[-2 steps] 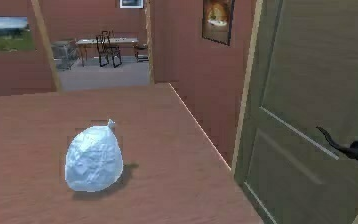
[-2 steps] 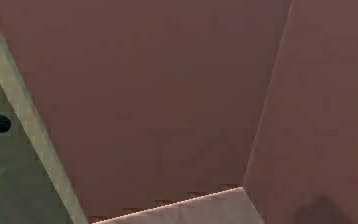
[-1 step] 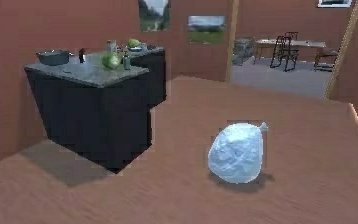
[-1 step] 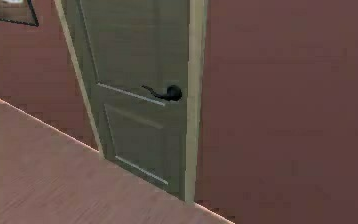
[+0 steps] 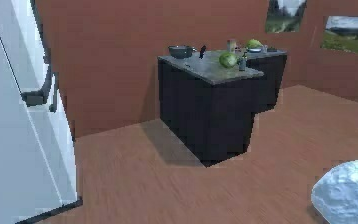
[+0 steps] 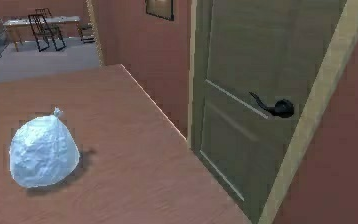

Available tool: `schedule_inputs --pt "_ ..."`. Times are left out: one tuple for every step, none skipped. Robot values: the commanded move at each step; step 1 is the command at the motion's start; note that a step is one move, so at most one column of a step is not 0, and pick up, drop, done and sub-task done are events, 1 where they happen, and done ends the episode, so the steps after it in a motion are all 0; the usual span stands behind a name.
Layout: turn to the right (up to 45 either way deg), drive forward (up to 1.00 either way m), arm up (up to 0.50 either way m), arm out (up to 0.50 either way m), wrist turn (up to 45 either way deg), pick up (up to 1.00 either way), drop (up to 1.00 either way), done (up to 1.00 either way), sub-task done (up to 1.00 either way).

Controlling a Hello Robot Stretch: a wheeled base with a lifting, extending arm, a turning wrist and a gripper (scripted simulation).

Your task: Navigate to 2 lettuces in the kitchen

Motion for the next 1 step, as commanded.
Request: schedule_inputs --pt "0.0 1.0 0.0 0.0 0.0 0.0 0.0 0.0 0.0"
